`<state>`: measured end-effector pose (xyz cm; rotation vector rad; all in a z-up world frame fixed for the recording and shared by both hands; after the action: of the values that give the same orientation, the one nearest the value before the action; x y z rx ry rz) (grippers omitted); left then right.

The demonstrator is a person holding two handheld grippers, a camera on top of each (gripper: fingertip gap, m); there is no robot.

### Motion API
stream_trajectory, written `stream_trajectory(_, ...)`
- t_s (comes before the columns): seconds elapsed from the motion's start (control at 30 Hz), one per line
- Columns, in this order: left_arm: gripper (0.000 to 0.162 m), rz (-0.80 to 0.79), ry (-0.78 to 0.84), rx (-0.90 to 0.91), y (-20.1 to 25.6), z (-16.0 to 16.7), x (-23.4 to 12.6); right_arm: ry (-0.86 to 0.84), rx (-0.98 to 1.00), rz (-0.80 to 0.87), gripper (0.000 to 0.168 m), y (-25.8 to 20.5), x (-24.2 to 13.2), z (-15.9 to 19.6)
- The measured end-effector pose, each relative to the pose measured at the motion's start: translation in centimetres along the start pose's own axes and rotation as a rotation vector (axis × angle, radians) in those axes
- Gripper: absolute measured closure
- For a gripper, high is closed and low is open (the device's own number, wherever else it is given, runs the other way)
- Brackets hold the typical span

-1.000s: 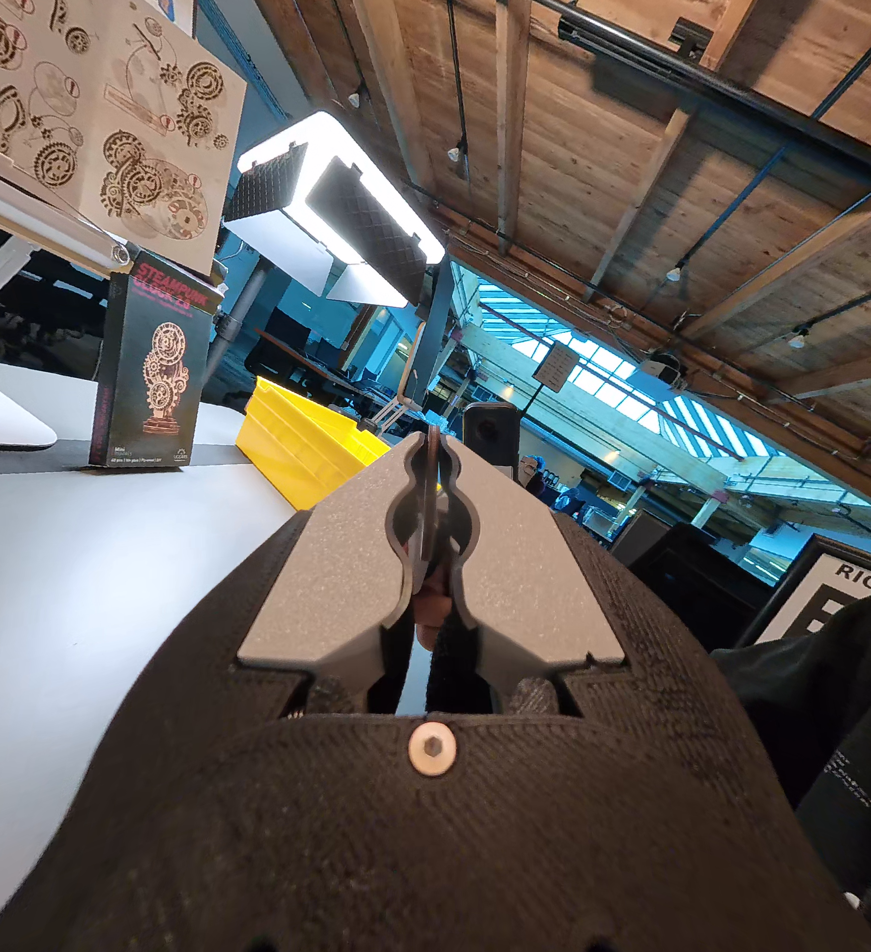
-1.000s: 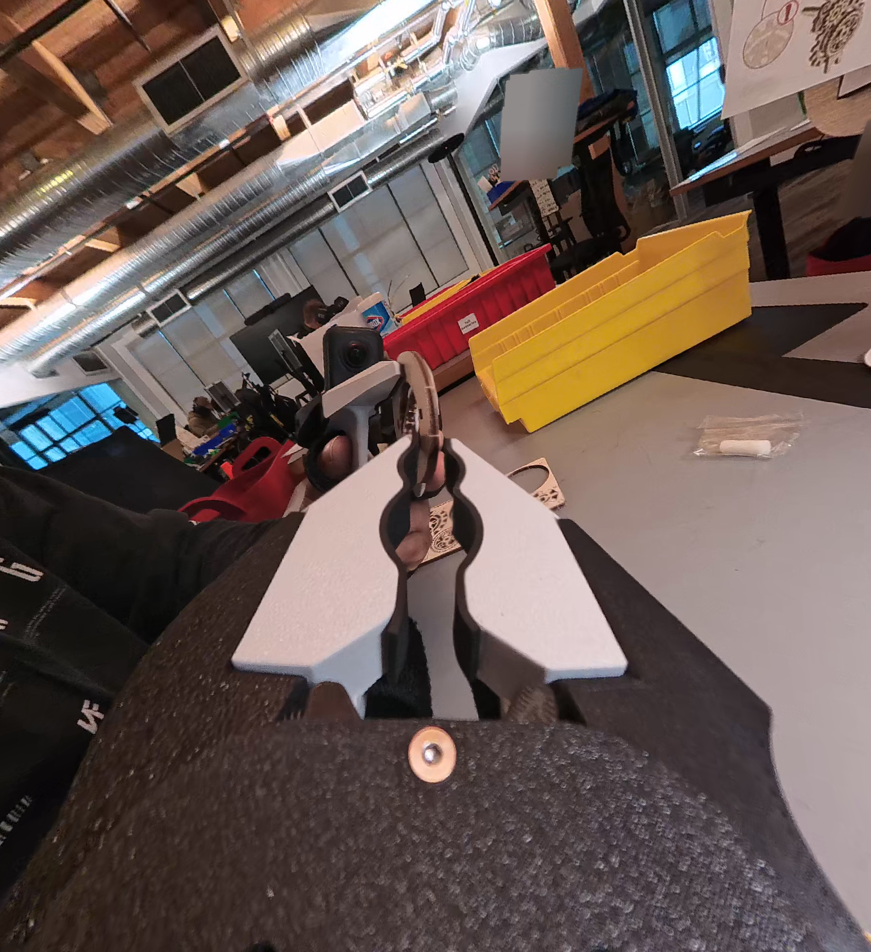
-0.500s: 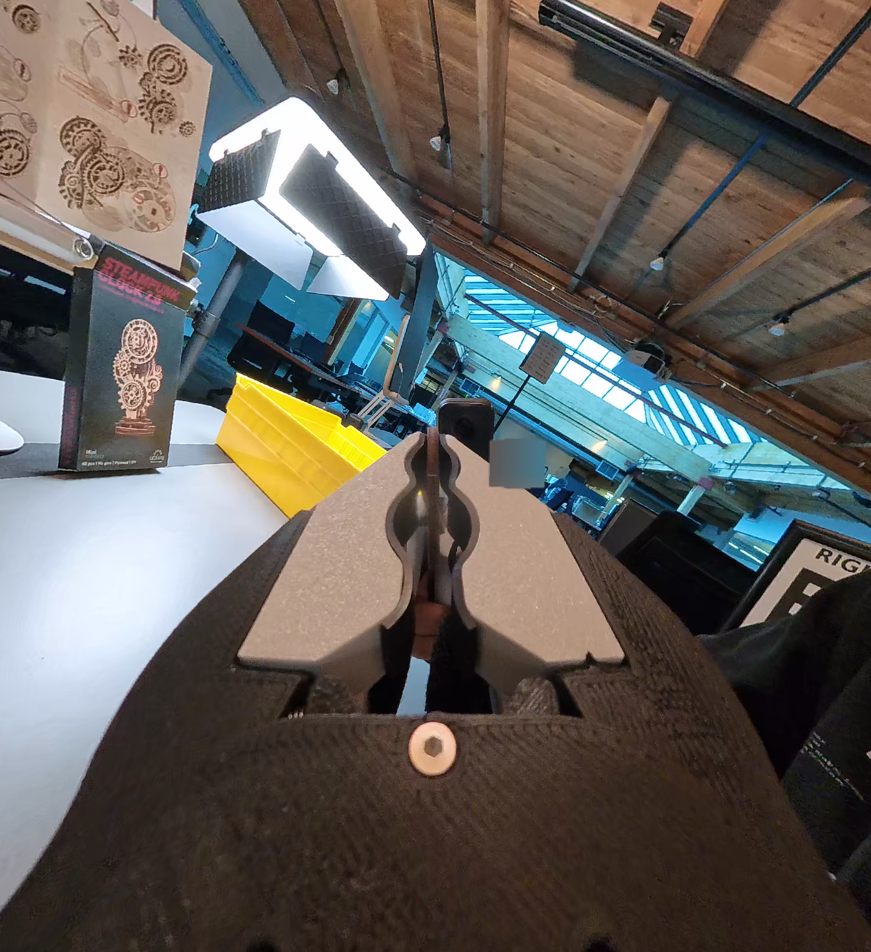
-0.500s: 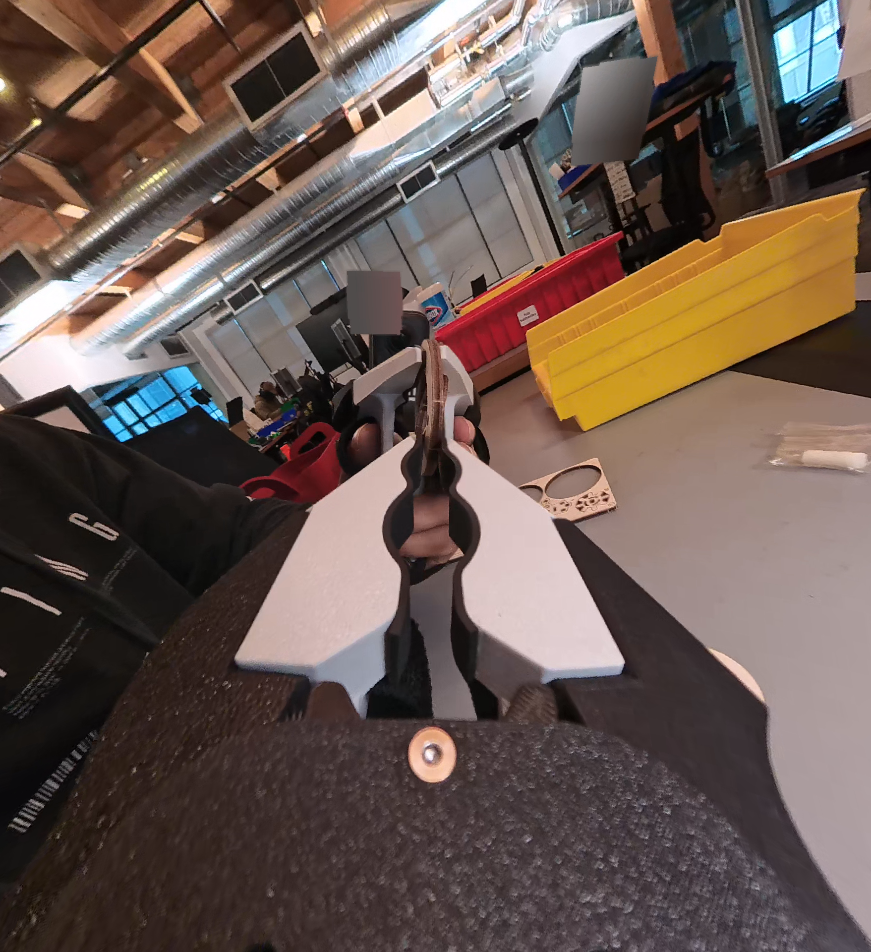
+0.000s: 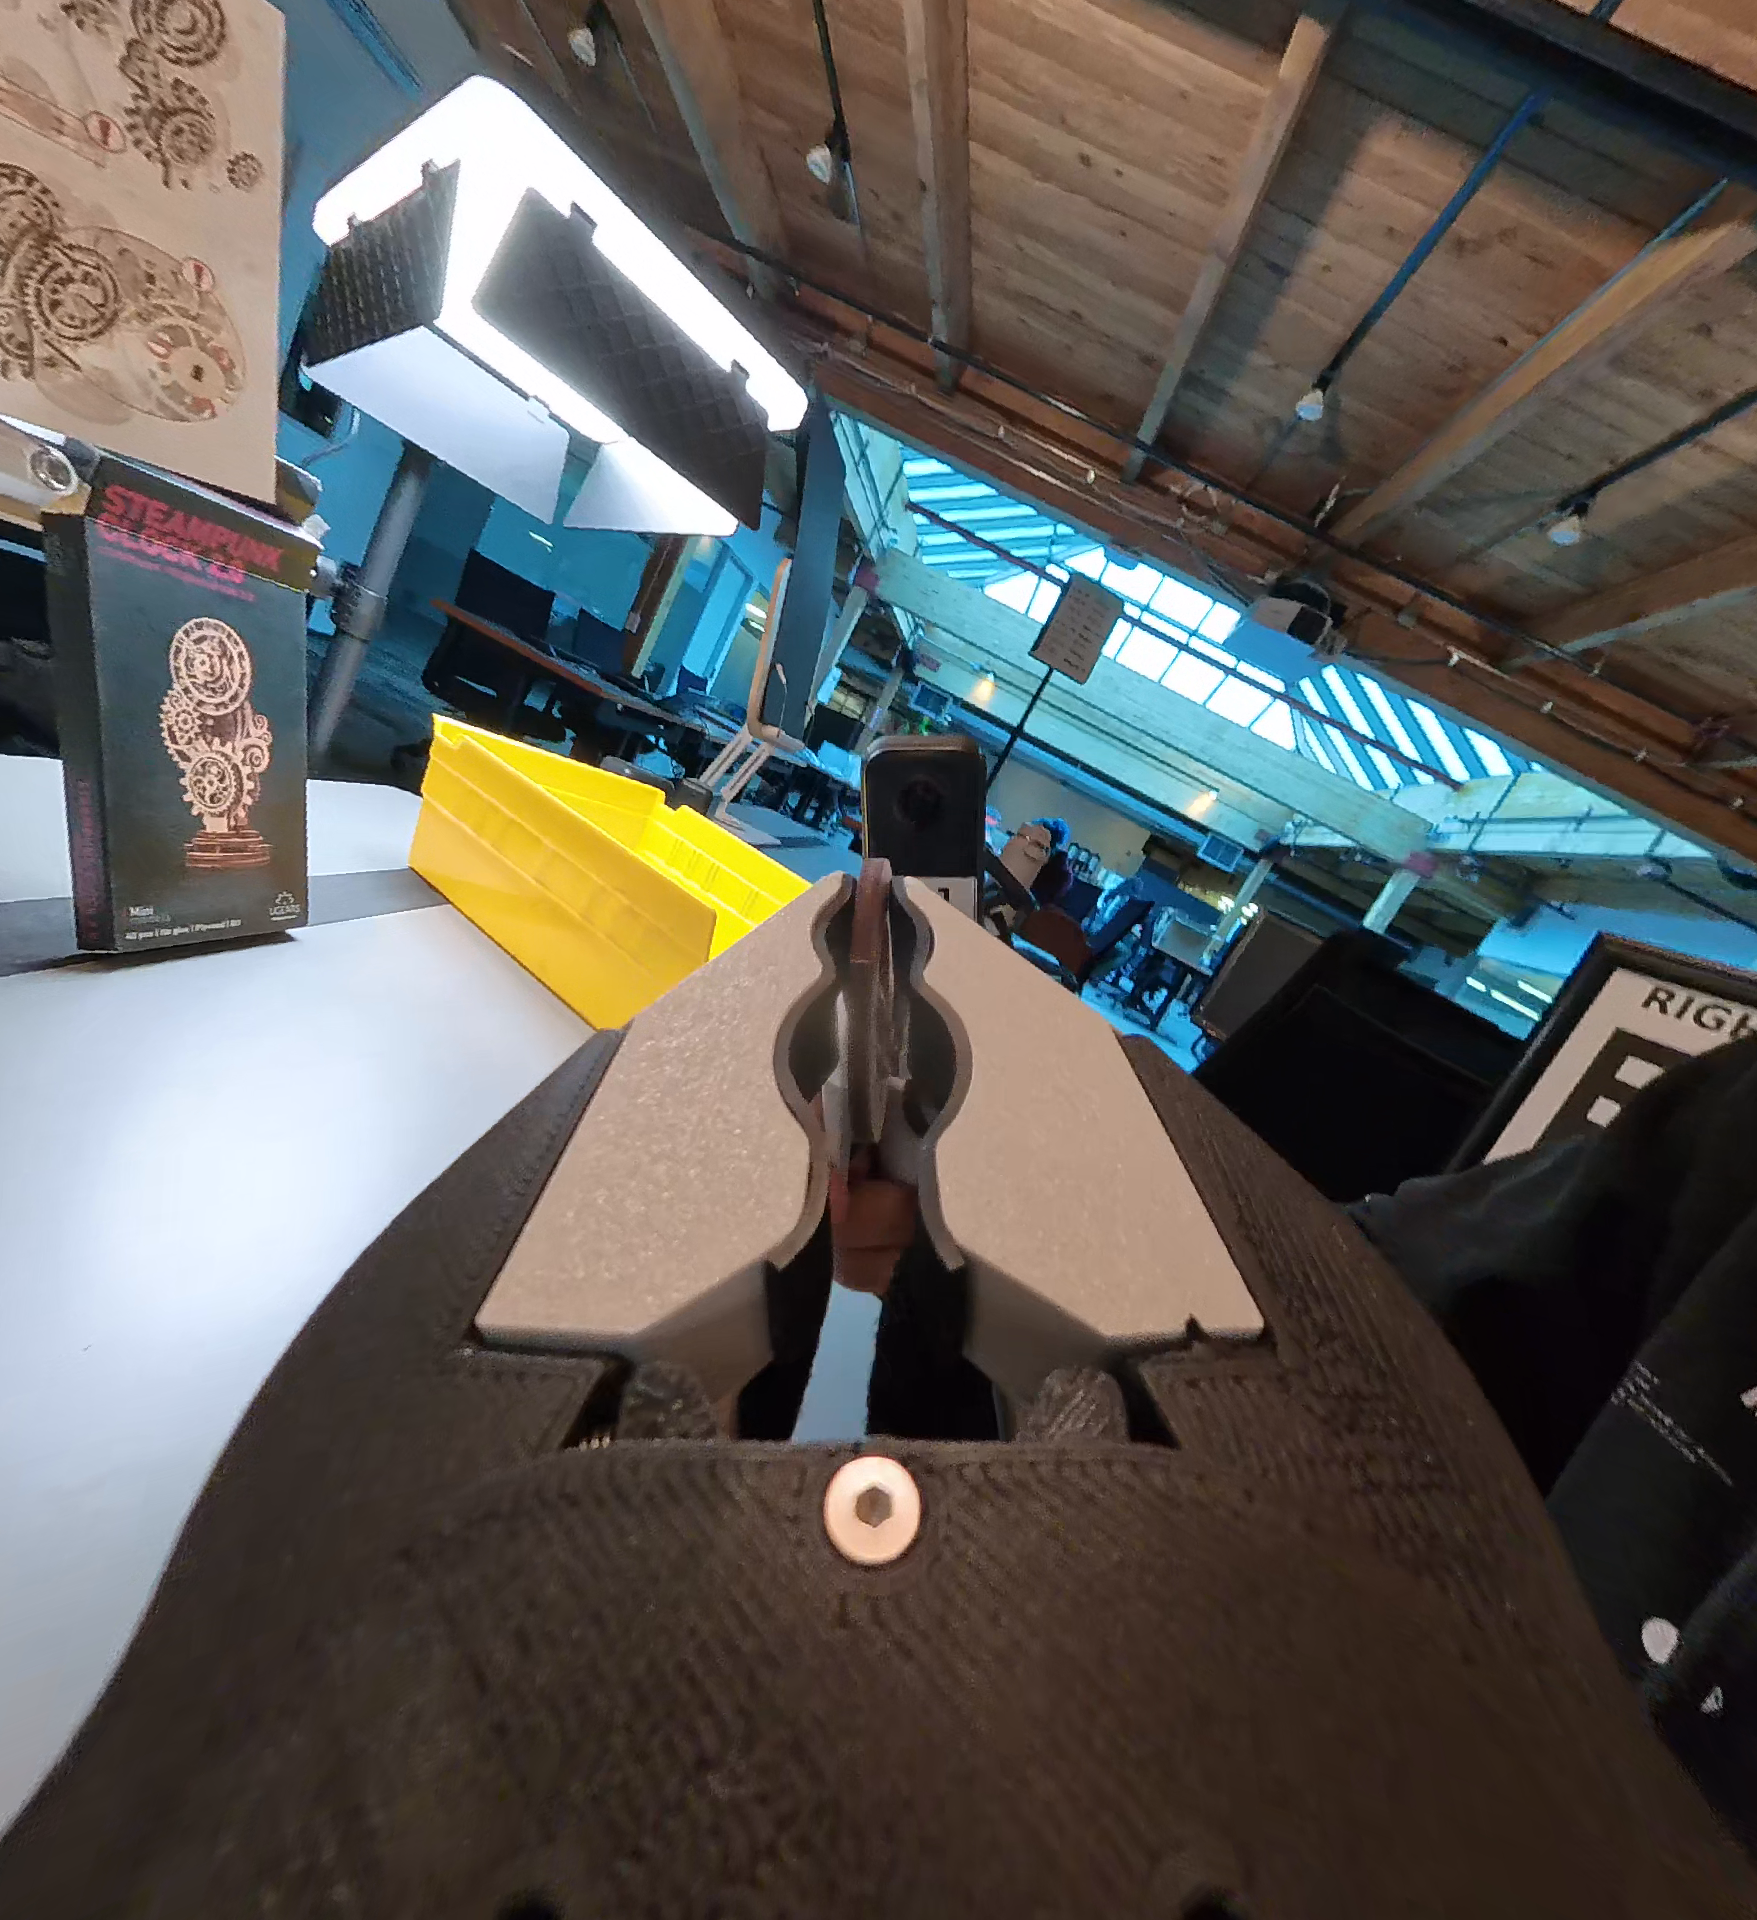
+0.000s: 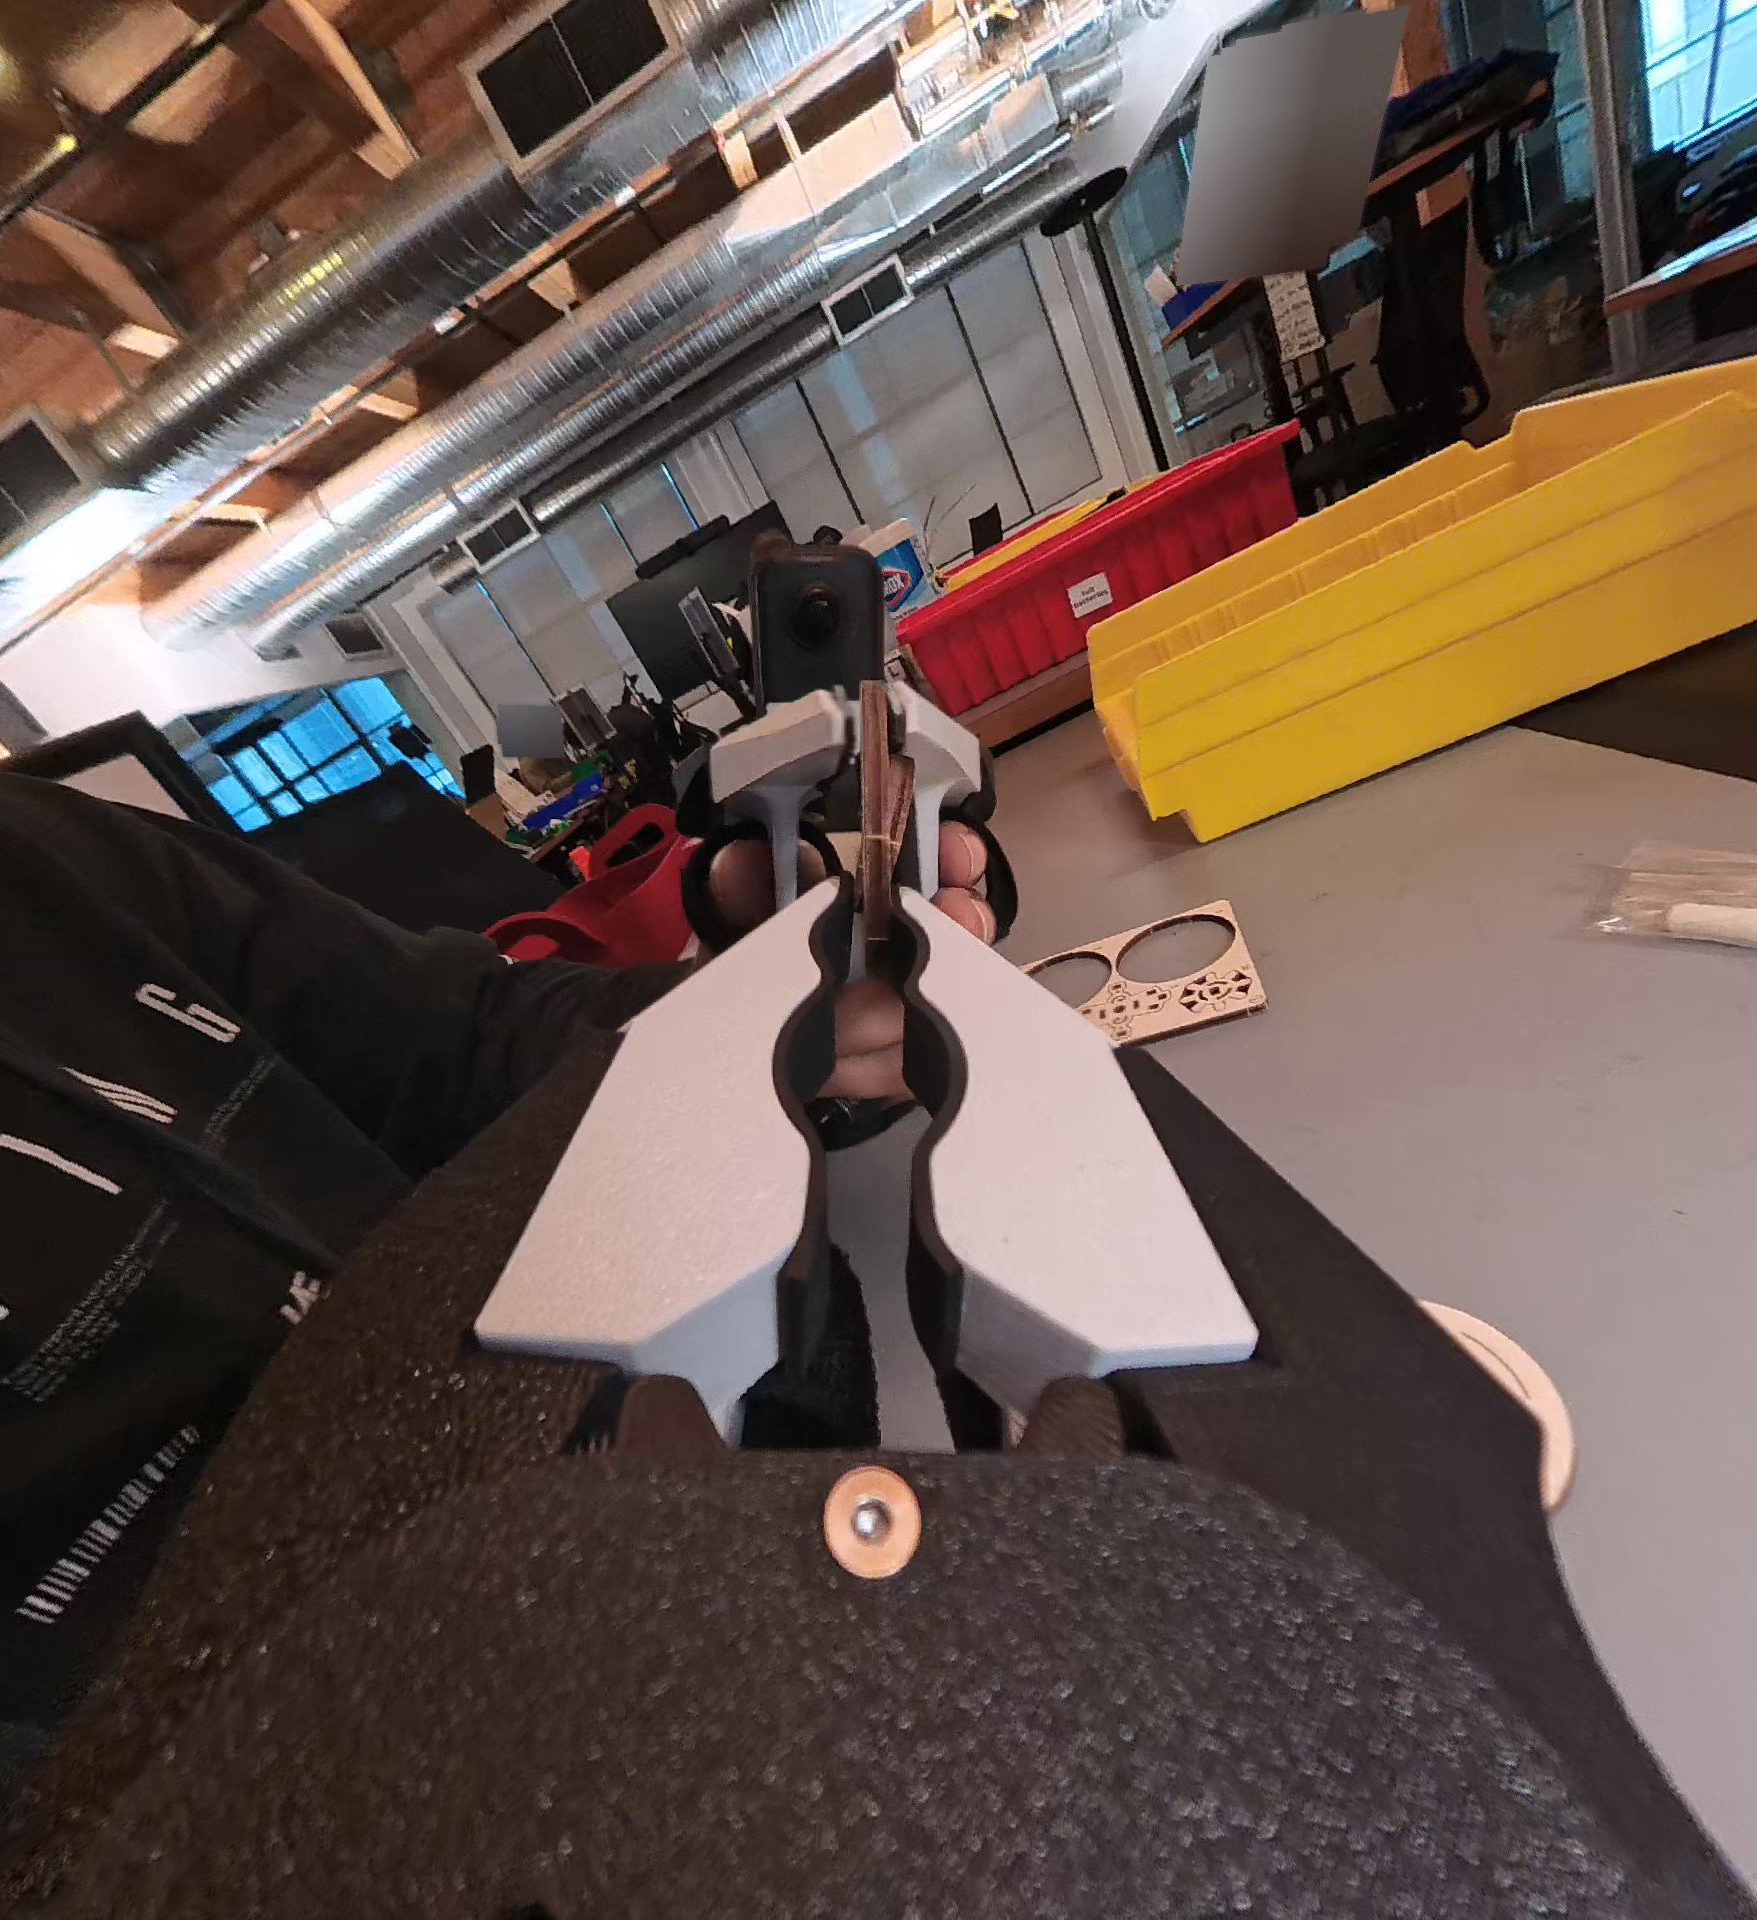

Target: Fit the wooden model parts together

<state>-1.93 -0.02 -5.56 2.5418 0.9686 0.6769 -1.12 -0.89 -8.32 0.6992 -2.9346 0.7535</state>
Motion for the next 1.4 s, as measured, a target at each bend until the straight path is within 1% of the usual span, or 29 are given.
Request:
stream_trajectory(0.1,0.142,0.031,-0.076,0.023,-0.1,0.1,-0.2,0.014,-0.032,0.033,0.166,0.3,-0.3,-0.3)
stream_trajectory(0.13,0.142,0.034,-0.103,0.052,-0.1,0.2,-0.3,0.005,-0.044,0.037,0.166,0.4,-0.3,-0.2)
stream_trajectory(0.23,0.15,0.0,-0.159,0.164,-0.6,0.2,-0.7,0.01,-0.086,0.067,0.166,0.5,-0.3,-0.3)
stream_trajectory(0.3,0.157,-0.01,-0.173,0.211,-0.8,0.0,-1.1,0.043,-0.091,0.089,0.166,0.7,-0.7,-0.9)
stream_trajectory(0.4,0.158,-0.032,-0.196,0.277,-0.9,0.1,-1.2,0.042,-0.108,0.145,0.164,1.4,-1.0,-1.0)
stream_trajectory(0.53,0.159,-0.05,-0.219,0.342,-0.7,0.6,-1.0,0.083,-0.135,0.185,0.161,1.6,-1.5,-1.8)
stream_trajectory(0.57,0.159,-0.041,-0.209,0.356,-0.5,0.5,-0.9,0.085,-0.163,0.173,0.161,1.3,-1.5,-2.0)
stream_trajectory(0.63,0.16,0.028,-0.191,0.361,0.5,0.4,-1.1,0.08,-0.198,0.086,0.162,-0.3,-1.3,-2.2)
stream_trajectory(0.7,0.16,0.095,-0.193,0.402,1.5,0.4,-1.4,0.071,-0.206,-0.001,0.156,-1.8,-1.4,-2.5)
stream_trajectory(0.77,0.16,0.101,-0.236,0.549,2.0,1.0,-1.5,0.041,-0.276,0.0,0.152,-2.3,-1.8,-2.6)
stream_trajectory(0.8,0.16,0.091,-0.264,0.651,2.2,1.5,-1.5,-0.003,-0.324,0.024,0.152,-2.2,-2.0,-2.3)
stream_trajectory(0.9,0.16,0.053,-0.359,0.928,2.5,2.9,-1.2,-0.142,-0.421,0.061,0.145,-2.0,-2.6,-1.2)
stream_trajectory(0.93,0.16,0.047,-0.38,0.986,2.6,3.4,-1.1,-0.181,-0.458,0.075,0.142,-1.9,-2.7,-0.9)
stream_trajectory(1.0,0.16,0.052,-0.415,1.019,2.5,4.3,-1.0,-0.261,-0.539,0.102,0.144,-1.9,-2.8,0.0)
stream_trajectory(1.1,0.16,0.045,-0.427,0.992,1.9,4.8,-1.0,-0.319,-0.61,0.127,0.162,-1.9,-2.7,0.7)
stream_trajectory(1.17,0.157,0.019,-0.42,0.918,1.3,4.5,-1.0,-0.324,-0.692,0.175,0.168,-1.7,-2.7,0.5)
stream_trajectory(1.2,0.154,0.001,-0.407,0.843,1.0,4.2,-0.9,-0.319,-0.725,0.201,0.168,-1.5,-2.7,0.2)
stream_trajectory(1.23,0.149,-0.018,-0.389,0.754,0.5,3.8,-0.9,-0.304,-0.761,0.228,0.168,-1.4,-2.8,-0.2)
stream_trajectory(1.27,0.14,-0.043,-0.36,0.659,-0.1,3.1,-1.0,-0.285,-0.799,0.259,0.168,-1.3,-3.0,-0.7)
stream_trajectory(1.3,0.136,-0.066,-0.328,0.55,-0.7,2.3,-1.1,-0.276,-0.847,0.302,0.168,-1.0,-3.2,-1.1)
stream_trajectory(1.33,0.134,-0.081,-0.305,0.423,-1.3,1.7,-1.2,-0.271,-0.915,0.356,0.168,-0.6,-3.4,-1.5)
stream_trajectory(1.37,0.136,-0.087,-0.299,0.272,-1.8,1.5,-1.1,-0.271,-0.998,0.406,0.168,-0.3,-3.4,-1.6)
stream_trajectory(1.4,0.135,-0.051,-0.304,0.104,-1.8,1.7,-1.0,-0.274,-1.086,0.459,0.168,0.0,-3.3,-1.7)
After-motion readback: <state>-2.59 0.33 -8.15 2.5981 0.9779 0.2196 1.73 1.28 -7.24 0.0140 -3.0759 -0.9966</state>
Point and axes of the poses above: each gripper's, where its closed fingertips meet, x out along the fingers, z out of its underside, y = z × x across the jaws, the point moved 1 cm from there along -x, back along the fingers, and after that the axes turned 1 degree about -z, right-handed, at the moved point
